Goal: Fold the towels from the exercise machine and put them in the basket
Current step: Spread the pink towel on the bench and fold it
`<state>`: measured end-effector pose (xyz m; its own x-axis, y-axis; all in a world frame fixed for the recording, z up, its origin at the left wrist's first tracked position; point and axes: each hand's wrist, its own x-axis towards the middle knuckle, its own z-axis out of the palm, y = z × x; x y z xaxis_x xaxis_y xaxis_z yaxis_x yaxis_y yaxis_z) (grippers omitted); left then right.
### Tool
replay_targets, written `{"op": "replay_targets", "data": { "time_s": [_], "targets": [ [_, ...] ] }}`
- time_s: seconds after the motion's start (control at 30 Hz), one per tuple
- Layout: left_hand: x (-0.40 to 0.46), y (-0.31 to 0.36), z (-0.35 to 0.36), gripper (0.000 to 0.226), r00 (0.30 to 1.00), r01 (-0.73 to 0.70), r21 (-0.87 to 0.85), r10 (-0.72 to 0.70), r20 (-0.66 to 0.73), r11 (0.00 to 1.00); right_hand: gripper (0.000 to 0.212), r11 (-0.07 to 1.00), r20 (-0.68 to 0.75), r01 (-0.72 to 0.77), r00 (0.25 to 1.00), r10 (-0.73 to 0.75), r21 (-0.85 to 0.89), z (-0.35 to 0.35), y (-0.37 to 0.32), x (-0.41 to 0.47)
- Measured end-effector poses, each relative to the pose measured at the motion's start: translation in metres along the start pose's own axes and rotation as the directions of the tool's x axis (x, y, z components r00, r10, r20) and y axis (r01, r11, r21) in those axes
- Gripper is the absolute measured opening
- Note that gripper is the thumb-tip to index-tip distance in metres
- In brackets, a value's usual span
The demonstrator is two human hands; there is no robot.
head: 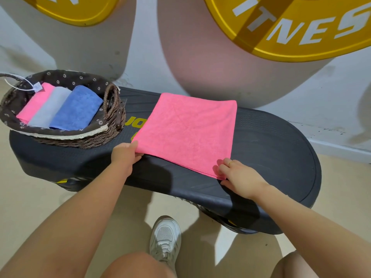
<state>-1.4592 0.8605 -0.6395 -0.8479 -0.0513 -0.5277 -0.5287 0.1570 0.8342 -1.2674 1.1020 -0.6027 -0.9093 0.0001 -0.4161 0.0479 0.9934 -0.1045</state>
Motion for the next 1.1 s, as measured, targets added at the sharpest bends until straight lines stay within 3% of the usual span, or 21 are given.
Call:
{"op": "replay_targets", "data": {
  "time_s": [0.17, 0.27, 0.3, 0.37, 0.4, 0.47, 0.57, 0.7, 0.73, 0.8, 0.87, 0.93, 1.03, 1.1],
  "targets": [
    [-0.005, 0.001, 0.005, 0.021, 0.999, 0.034, -0.124, -0.037, -0.024, 0.992, 0.03, 0.995, -0.054, -0.059, 0.997, 0.063, 0.077, 0.002, -0.002, 0.003],
    [-0.007, 0.003, 0.008, 0.022, 0.996, 0.05, -0.163, -0.061, -0.062, 0.985, 0.031, 0.998, -0.049, -0.054, 0.997, 0.056, 0.035, -0.001, -0.006, 0.003],
    [-0.008, 0.003, 0.006, 0.024, 0.996, 0.004, -0.083, -0.011, -0.09, 0.997, 0.031, 0.999, -0.025, -0.043, 0.999, 0.043, 0.024, -0.003, -0.007, 0.002],
    [-0.006, 0.002, -0.003, 0.024, 0.979, -0.17, 0.248, 0.191, -0.064, 0.954, 0.017, 0.999, 0.001, 0.001, 1.0, -0.001, 0.04, -0.005, -0.007, 0.001],
    [-0.008, 0.001, -0.008, 0.023, 0.956, -0.268, 0.423, 0.292, 0.01, 0.866, 0.007, 0.997, 0.018, 0.019, 1.0, -0.021, 0.074, -0.007, -0.007, 0.0],
    [-0.012, 0.001, -0.018, 0.027, 0.902, -0.414, 0.612, 0.396, 0.175, 0.674, 0.009, 0.98, 0.049, 0.047, 0.997, -0.057, 0.191, -0.01, -0.007, -0.001],
    [-0.021, 0.008, -0.027, 0.034, 0.872, -0.485, 0.766, 0.296, 0.39, 0.422, 0.016, 0.956, 0.121, 0.085, 0.985, -0.124, 0.282, -0.019, -0.007, -0.004],
    [-0.038, 0.022, -0.03, 0.029, 0.799, -0.6, 0.792, 0.104, 0.592, 0.113, 0.034, 0.868, 0.222, -0.045, 0.972, -0.076, 0.495, -0.023, 0.0, -0.005],
    [-0.041, 0.027, -0.03, 0.032, 0.767, -0.639, 0.769, 0.082, 0.637, 0.0, 0.029, 0.857, 0.215, -0.054, 0.974, -0.068, 0.513, -0.022, 0.004, -0.005],
    [-0.039, 0.034, -0.031, 0.039, 0.729, -0.664, 0.725, 0.057, 0.682, -0.186, 0.038, 0.858, 0.188, -0.071, 0.982, -0.031, 0.51, -0.021, 0.012, -0.004],
    [-0.033, 0.041, -0.028, 0.027, 0.716, -0.664, 0.728, 0.132, 0.685, -0.17, 0.041, 0.836, 0.107, -0.102, 0.993, 0.052, 0.539, -0.024, 0.018, -0.001],
    [-0.024, 0.049, -0.021, 0.019, 0.705, -0.678, 0.733, 0.239, 0.668, -0.048, 0.038, 0.785, 0.012, -0.111, 0.991, 0.131, 0.61, -0.027, 0.025, 0.004],
    [-0.014, 0.063, -0.004, 0.03, 0.745, -0.666, 0.705, 0.266, 0.612, 0.242, 0.025, 0.638, -0.081, -0.128, 0.954, 0.289, 0.76, -0.033, 0.04, 0.017],
    [-0.008, 0.072, 0.007, 0.049, 0.774, -0.627, 0.641, 0.256, 0.579, 0.442, 0.027, 0.497, -0.068, -0.139, 0.924, 0.377, 0.857, -0.037, 0.047, 0.027]
  ]
}}
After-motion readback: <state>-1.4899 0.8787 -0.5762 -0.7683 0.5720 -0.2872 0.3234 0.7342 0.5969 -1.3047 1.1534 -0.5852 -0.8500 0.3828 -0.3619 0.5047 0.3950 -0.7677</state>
